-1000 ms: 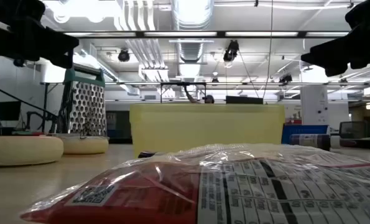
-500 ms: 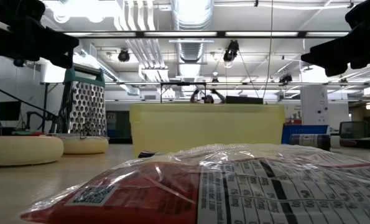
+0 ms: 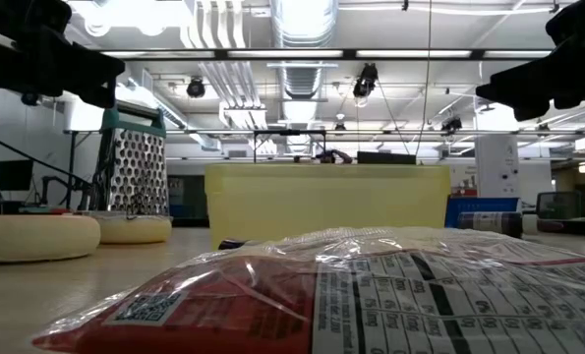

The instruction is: Pick & Place Food Item

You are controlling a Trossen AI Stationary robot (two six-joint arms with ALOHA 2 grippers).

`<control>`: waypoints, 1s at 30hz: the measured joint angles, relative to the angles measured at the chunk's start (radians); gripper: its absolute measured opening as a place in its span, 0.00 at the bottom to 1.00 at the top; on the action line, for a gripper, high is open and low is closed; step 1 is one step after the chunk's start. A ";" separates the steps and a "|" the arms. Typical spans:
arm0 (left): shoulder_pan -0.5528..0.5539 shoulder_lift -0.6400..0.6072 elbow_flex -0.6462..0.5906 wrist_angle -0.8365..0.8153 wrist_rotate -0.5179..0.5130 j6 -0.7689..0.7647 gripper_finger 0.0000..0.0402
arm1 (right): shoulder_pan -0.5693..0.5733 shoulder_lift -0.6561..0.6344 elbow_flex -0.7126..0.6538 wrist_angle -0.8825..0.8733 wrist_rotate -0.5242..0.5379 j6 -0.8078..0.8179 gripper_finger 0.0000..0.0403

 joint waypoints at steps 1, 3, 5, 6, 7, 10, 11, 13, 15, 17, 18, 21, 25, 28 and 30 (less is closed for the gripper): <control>0.000 0.000 0.000 0.000 0.000 0.000 0.06 | 0.000 0.000 0.000 0.000 0.000 -0.001 0.50; 0.000 0.000 0.000 0.000 0.000 0.000 0.06 | 0.000 0.000 0.000 0.000 0.000 -0.011 0.50; 0.000 0.000 0.000 0.000 0.000 0.000 0.06 | 0.000 0.000 0.000 0.000 0.000 -0.013 0.50; 0.000 0.000 0.000 0.000 0.000 0.000 0.06 | 0.000 0.000 0.000 0.000 0.000 -0.013 0.50; 0.000 0.000 0.000 0.000 0.000 0.000 0.06 | 0.000 0.000 0.000 0.000 0.000 -0.013 0.50; 0.000 0.000 0.000 0.000 0.000 0.000 0.06 | 0.000 0.000 0.000 0.000 0.000 0.018 0.50; 0.000 0.000 0.000 0.000 0.000 0.000 0.06 | 0.000 0.000 0.000 0.000 0.000 0.055 0.50; 0.000 0.000 0.000 0.000 0.000 0.000 0.06 | 0.000 0.000 0.000 0.002 0.000 0.157 0.50; 0.000 0.000 0.000 0.000 0.000 0.000 0.06 | 0.000 0.000 0.000 0.002 0.000 0.229 0.50; 0.000 0.000 0.000 0.000 0.000 0.000 0.06 | 0.000 0.000 0.000 0.008 0.000 0.232 0.50; 0.000 0.000 0.000 0.000 0.000 0.000 0.06 | 0.000 0.000 0.000 0.025 0.000 0.232 0.50; 0.000 0.000 0.000 0.000 0.000 0.000 0.06 | 0.000 0.001 0.000 0.134 -0.004 0.237 0.50; 0.000 0.000 0.000 0.000 0.000 0.000 0.06 | 0.004 0.001 0.000 0.153 -0.082 0.206 0.50; 0.000 0.000 0.000 0.000 0.000 0.000 0.06 | 0.004 0.019 -0.001 0.197 -0.073 0.209 0.50; 0.000 0.000 0.000 0.000 0.000 0.000 0.06 | 0.004 0.040 0.000 0.254 -0.055 0.202 0.50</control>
